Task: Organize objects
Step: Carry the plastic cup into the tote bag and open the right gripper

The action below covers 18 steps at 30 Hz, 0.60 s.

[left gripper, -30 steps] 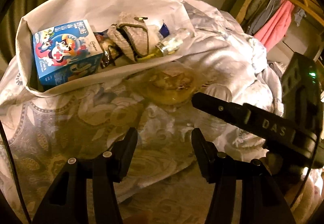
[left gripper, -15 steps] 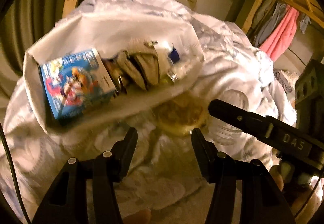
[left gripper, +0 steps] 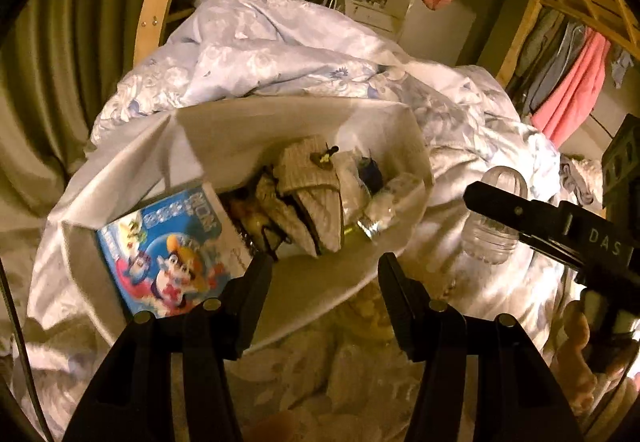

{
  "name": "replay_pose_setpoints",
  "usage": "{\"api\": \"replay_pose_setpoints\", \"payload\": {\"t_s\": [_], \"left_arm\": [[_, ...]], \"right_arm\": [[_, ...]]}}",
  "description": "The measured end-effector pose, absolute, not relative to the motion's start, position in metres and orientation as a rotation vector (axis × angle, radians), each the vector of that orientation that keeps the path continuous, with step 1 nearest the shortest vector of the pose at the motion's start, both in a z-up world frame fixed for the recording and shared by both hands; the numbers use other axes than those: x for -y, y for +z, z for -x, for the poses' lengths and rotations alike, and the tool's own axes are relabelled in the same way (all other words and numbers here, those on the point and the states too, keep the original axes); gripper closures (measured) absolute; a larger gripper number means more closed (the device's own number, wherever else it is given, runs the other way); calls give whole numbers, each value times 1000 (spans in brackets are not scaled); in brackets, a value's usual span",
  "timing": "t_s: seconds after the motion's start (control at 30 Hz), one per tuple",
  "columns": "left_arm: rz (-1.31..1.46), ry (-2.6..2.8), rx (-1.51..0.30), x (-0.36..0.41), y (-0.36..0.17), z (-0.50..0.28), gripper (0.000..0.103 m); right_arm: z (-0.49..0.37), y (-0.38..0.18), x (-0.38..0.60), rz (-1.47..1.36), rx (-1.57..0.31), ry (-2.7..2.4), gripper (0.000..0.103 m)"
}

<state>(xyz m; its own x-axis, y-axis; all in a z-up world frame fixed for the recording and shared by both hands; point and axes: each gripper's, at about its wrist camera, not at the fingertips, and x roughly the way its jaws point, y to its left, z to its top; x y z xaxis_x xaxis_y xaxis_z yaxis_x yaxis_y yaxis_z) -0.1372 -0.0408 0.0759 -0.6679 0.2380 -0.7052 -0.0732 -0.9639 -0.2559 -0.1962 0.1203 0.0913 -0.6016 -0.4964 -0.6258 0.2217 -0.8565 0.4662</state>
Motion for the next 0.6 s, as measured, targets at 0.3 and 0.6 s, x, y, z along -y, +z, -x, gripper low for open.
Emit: {"api": "replay_pose_setpoints", "payload": {"t_s": [0.3, 0.6], "left_arm": [[1234, 2676, 323, 40, 63, 168, 48], [1264, 2684, 330, 41, 49, 189, 48]], "right_arm": [[253, 77, -98, -1128, 483, -2469, 59], [286, 63, -71, -1136, 500, -2409, 58]]}}
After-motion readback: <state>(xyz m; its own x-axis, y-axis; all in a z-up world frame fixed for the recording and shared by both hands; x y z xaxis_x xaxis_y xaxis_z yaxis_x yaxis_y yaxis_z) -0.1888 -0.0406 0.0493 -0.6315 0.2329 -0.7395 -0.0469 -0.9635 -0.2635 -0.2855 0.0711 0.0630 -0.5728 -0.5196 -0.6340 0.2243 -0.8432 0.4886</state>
